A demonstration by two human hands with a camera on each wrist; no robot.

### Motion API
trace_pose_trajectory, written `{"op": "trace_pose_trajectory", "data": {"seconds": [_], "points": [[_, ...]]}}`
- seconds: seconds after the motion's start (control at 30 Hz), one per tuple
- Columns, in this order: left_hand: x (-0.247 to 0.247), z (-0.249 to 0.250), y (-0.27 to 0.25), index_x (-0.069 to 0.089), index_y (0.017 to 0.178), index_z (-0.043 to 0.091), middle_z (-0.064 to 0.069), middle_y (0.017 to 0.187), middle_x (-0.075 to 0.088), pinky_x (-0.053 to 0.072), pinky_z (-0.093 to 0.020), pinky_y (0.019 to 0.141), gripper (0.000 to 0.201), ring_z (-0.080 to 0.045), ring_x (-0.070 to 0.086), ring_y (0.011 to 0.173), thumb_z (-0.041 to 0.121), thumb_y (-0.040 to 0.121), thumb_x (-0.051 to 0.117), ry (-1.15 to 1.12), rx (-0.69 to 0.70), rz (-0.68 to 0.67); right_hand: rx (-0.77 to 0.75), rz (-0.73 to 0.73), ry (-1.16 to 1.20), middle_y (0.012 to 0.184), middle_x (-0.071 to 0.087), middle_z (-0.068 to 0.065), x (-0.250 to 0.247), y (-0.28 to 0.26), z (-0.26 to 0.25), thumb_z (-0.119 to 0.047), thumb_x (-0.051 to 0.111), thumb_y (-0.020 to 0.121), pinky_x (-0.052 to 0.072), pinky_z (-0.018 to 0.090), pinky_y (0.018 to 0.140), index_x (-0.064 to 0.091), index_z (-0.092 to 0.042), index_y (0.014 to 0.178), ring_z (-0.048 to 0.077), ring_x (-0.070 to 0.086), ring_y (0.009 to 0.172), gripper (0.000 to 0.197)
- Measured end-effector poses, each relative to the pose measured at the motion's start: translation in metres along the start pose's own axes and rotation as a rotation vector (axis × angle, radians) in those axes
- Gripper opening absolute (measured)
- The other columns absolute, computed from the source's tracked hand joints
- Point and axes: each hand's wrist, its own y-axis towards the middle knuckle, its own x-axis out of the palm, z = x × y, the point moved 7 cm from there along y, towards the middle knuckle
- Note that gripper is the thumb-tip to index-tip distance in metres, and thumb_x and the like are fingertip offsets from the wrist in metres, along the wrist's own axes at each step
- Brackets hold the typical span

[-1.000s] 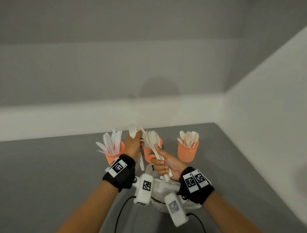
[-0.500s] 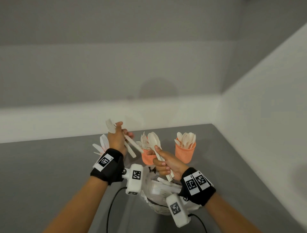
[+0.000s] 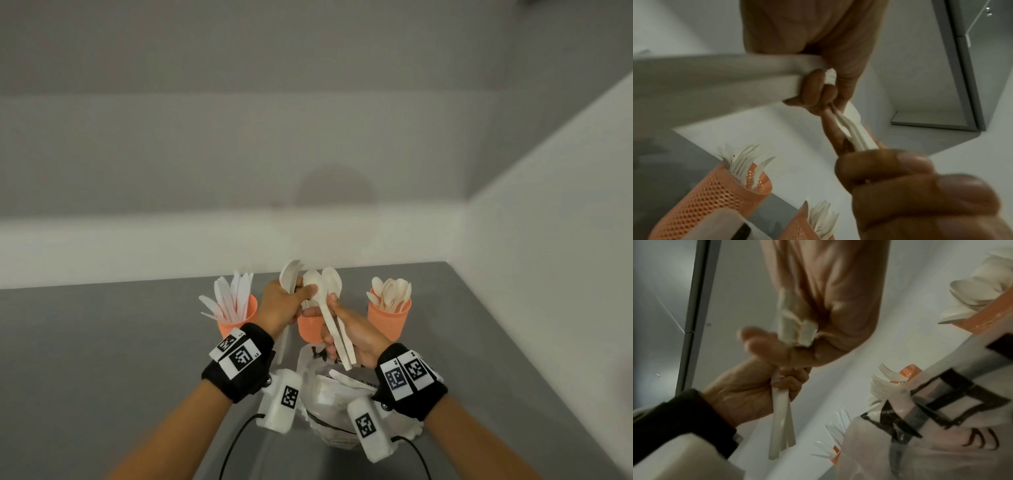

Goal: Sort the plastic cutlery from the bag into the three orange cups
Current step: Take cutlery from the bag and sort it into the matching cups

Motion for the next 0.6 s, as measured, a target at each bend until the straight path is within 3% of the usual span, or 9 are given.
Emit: {"op": "trace_pose_trajectory", "data": {"seconds": [0.07,0.2,0.4,0.47,0.53,0.6], "points": [[-0.001,-0.001,0.002,0.064,0.096,-0.002,0.008,0.036,0.045,0.028,-0.015,0.034,0.017,-0.003,0.038,0.032,0.011,0.086,0.063,-0.030,0.007,-0.033,0.025,-0.024,-0.042,0.043,0.050,-0.002,0.000,-0.005,-0.001,-0.056,0.021,0.095,0.046,0.020,0.042,0.062,-0.014,0.108,0.009,0.050,0.036,0.060],[0.002,0.000,0.002,0.063,0.104,-0.002,0.007,0.046,0.050,0.030,-0.016,0.035,0.023,-0.003,0.041,0.038,0.011,0.085,0.064,-0.089,0.013,-0.082,0.045,-0.071,-0.186,0.037,0.040,-0.005,0.003,-0.008,0.000,-0.062,0.010,0.092,0.039,0.016,0.035,0.064,-0.016,0.097,0.006,0.040,0.029,0.072],[0.017,-0.005,0.000,0.060,0.095,-0.001,0.000,0.044,0.042,0.025,-0.016,0.034,0.021,-0.009,0.032,0.036,0.019,0.090,0.058,-0.090,-0.066,-0.226,0.136,-0.162,-0.193,0.035,0.040,-0.006,0.002,-0.009,0.003,-0.063,0.007,0.090,0.041,0.016,0.035,0.062,-0.010,0.085,0.006,0.042,0.028,0.077],[0.022,-0.003,-0.003,0.059,0.086,0.001,0.002,0.041,0.041,0.025,-0.016,0.034,0.018,-0.008,0.032,0.034,0.018,0.092,0.055,-0.053,-0.061,-0.246,0.154,-0.182,-0.219,0.036,0.043,-0.004,0.001,-0.012,0.003,-0.061,0.012,0.091,0.047,0.018,0.039,0.062,-0.009,0.083,0.009,0.052,0.033,0.073],[0.024,0.000,-0.002,0.056,0.072,0.004,0.004,0.036,0.041,0.026,-0.015,0.034,0.023,-0.006,0.034,0.031,0.015,0.092,0.054,0.001,-0.045,-0.221,0.146,-0.148,-0.207,0.043,0.053,0.001,-0.002,-0.012,-0.001,-0.053,0.027,0.095,0.054,0.023,0.048,0.062,-0.009,0.089,0.013,0.062,0.044,0.057],[0.027,0.002,0.002,0.052,0.063,0.009,0.005,0.032,0.042,0.027,-0.014,0.033,0.028,-0.004,0.036,0.028,0.011,0.091,0.054,0.061,-0.018,-0.164,0.025,-0.027,-0.216,0.066,0.065,0.010,-0.014,-0.005,-0.013,-0.036,0.046,0.096,0.057,0.026,0.060,0.059,-0.008,0.101,0.015,0.066,0.057,0.031]]}}
